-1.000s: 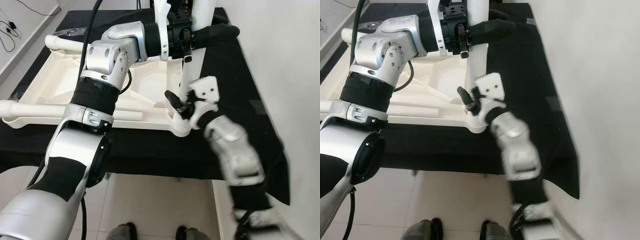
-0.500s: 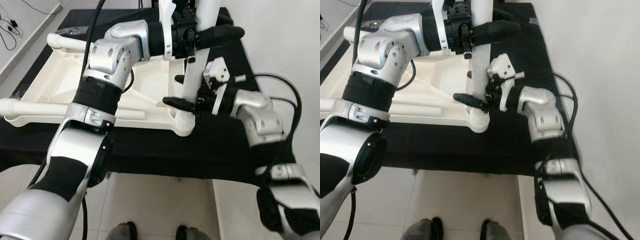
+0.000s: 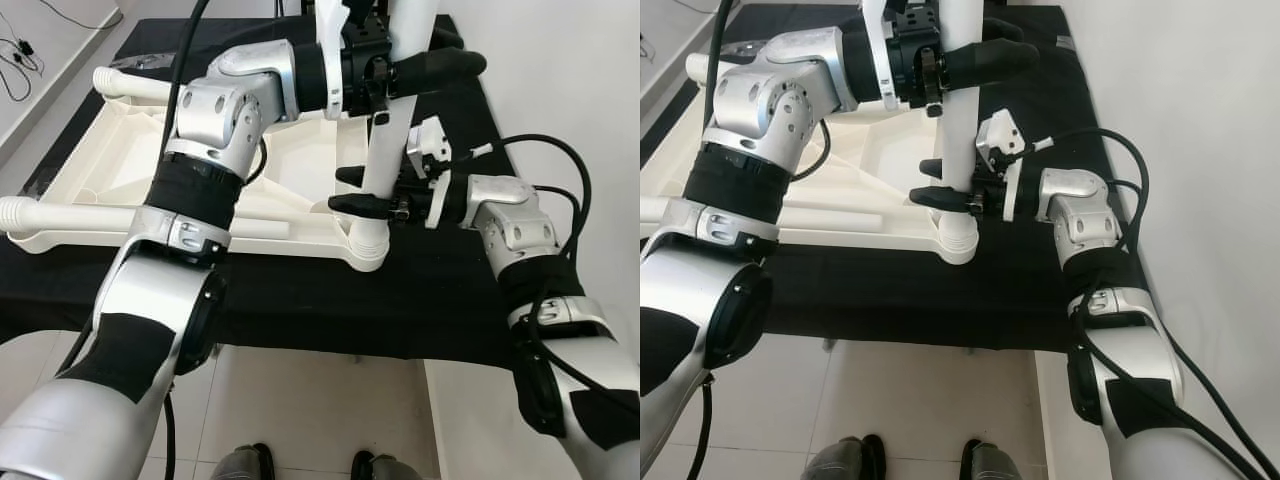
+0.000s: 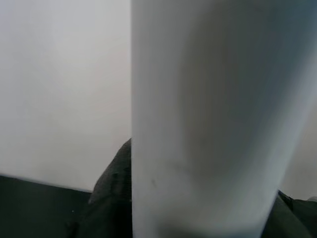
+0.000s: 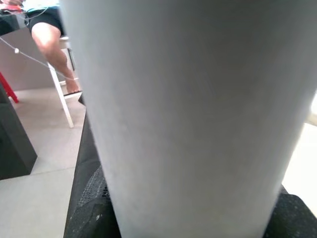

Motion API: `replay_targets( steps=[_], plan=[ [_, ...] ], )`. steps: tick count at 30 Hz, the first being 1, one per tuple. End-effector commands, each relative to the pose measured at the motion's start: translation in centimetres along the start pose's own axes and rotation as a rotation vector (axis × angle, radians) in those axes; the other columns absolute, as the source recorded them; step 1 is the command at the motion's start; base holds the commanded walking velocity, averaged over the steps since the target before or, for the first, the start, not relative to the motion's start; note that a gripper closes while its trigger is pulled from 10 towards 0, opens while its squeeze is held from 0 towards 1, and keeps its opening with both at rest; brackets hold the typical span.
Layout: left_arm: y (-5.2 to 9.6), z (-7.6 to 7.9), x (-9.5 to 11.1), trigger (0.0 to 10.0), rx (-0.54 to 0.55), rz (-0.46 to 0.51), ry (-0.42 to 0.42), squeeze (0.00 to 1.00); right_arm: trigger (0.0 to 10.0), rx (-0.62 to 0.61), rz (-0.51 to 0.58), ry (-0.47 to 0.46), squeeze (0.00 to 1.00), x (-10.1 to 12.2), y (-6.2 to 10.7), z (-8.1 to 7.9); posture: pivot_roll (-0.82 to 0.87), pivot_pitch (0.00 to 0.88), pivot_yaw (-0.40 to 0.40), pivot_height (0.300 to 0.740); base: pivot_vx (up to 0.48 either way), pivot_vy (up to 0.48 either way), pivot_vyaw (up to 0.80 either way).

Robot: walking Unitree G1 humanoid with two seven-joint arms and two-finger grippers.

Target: Building children table

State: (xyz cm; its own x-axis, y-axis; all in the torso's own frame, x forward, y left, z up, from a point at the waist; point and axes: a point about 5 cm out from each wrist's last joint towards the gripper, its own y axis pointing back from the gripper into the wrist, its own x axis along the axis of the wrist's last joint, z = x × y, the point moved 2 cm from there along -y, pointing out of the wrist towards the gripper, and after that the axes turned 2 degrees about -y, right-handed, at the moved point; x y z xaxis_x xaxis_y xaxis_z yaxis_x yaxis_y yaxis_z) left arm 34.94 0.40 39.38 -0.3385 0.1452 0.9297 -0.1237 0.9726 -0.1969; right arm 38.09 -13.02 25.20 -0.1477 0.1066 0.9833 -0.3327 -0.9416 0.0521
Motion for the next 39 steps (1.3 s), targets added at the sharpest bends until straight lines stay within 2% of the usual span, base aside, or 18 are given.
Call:
replay_targets(
  steps=[1,6,7,9,10,12,13,22,23,26,27,29,30,32,33,34,36,39],
  plan=[
    [-0.5,0.6,-0.8,10.0,-0.034,-0.014,0.029,1.00,0.0,-0.020,-0.019,-0.044,0.00,-1.2,-0.4,-0.1,0.01,0.181,-0.001,0.740,0.000,0.000,0.00],
    [-0.2,-0.1,-0.8,10.0,0.031,-0.012,0.047,1.00,0.0,-0.278,-0.157,-0.095,0.00,-6.4,-0.8,-2.4,0.00,0.187,-0.037,0.740,0.000,0.000,0.00],
    [-0.1,-0.3,-0.8,10.0,0.051,-0.017,0.045,1.00,0.0,-0.777,-0.252,-0.166,0.00,-9.0,-0.2,-1.9,0.01,0.187,-0.056,0.740,0.000,0.000,0.00],
    [-0.1,-0.3,-0.8,10.0,0.051,-0.017,0.045,1.00,0.0,-0.777,-0.252,-0.166,0.00,-9.0,-0.2,-1.9,0.01,0.187,-0.056,0.740,0.000,0.000,0.00],
    [0.0,-0.4,-0.8,10.0,0.057,-0.020,0.057,0.94,0.0,-0.923,-0.295,-0.257,0.00,-11.1,-0.6,-5.5,0.05,0.196,-0.041,0.740,0.000,0.000,0.00],
    [0.0,-0.4,-0.8,10.0,0.057,-0.020,0.057,0.94,0.0,-0.923,-0.295,-0.257,0.00,-11.1,-0.6,-5.5,0.05,0.196,-0.041,0.740,0.000,0.000,0.00],
    [0.2,-0.6,-0.9,10.0,0.061,-0.033,0.059,0.00,0.0,-0.985,-0.283,-0.305,0.00,-11.4,-1.5,-7.7,0.01,0.195,-0.017,0.740,0.000,0.000,0.00],
    [0.3,-0.7,-1.4,10.0,0.069,-0.071,0.042,0.00,0.0,-0.844,-0.159,-0.226,0.00,-8.7,-4.9,-7.7,0.01,0.169,-0.031,0.740,0.000,0.000,0.00],
    [0.4,-0.6,-1.6,0.0,0.059,-0.074,0.044,0.00,0.0,-0.845,-0.154,-0.227,0.00,-8.6,-4.9,-7.8,0.02,0.168,-0.027,0.740,0.000,0.000,0.00],
    [0.5,-0.4,-1.9,0.0,0.041,-0.084,0.045,0.00,0.0,-0.881,-0.165,-0.235,0.00,-8.3,-4.8,-8.4,0.01,0.169,-0.022,0.740,0.000,0.000,0.00],
    [0.5,-0.3,-1.9,0.0,0.035,-0.087,0.045,0.00,3.8,-0.875,-0.152,-0.238,0.00,-7.9,-4.9,-8.5,0.01,0.167,-0.020,0.740,0.000,0.000,0.00],
    [0.5,-0.3,-2.0,0.0,0.032,-0.088,0.046,0.00,3.8,-0.868,-0.142,-0.240,0.00,-7.6,-5.0,-8.6,0.01,0.167,-0.019,0.740,0.000,0.000,0.00],
    [0.5,-0.3,-2.0,0.0,0.028,-0.089,0.046,0.00,10.0,-0.861,-0.135,-0.237,0.00,-7.3,-5.0,-8.7,0.01,0.167,-0.019,0.740,0.000,0.000,0.00],
    [0.4,-0.3,-1.9,0.0,0.028,-0.088,0.043,0.00,10.0,-0.809,-0.091,-0.214,0.00,-6.5,-5.3,-8.7,0.01,0.166,-0.011,0.740,0.000,0.000,0.00],
    [0.3,-0.3,-1.8,0.0,0.028,-0.086,0.042,0.00,10.0,-0.735,-0.052,-0.195,0.07,-5.7,-5.7,-8.7,0.01,0.166,-0.011,0.740,0.000,0.000,0.00],
    [0.2,-0.3,-1.8,0.0,0.029,-0.086,0.040,0.00,10.0,-0.650,-0.009,-0.170,1.00,-4.9,-5.8,-8.4,0.01,0.164,-0.008,0.740,0.000,0.000,0.00],
    [0.0,-0.4,-1.8,0.0,0.031,-0.087,0.037,0.00,10.0,-0.473,0.037,-0.155,1.00,-4.0,-5.6,-8.0,0.01,0.162,-0.006,0.740,0.000,0.000,0.00],
    [0.0,-0.3,-1.9,0.0,0.028,-0.090,0.037,0.00,10.0,-0.404,0.050,-0.131,1.00,-3.6,-5.1,-7.5,0.01,0.161,-0.006,0.740,0.000,0.000,0.00]
  ],
)
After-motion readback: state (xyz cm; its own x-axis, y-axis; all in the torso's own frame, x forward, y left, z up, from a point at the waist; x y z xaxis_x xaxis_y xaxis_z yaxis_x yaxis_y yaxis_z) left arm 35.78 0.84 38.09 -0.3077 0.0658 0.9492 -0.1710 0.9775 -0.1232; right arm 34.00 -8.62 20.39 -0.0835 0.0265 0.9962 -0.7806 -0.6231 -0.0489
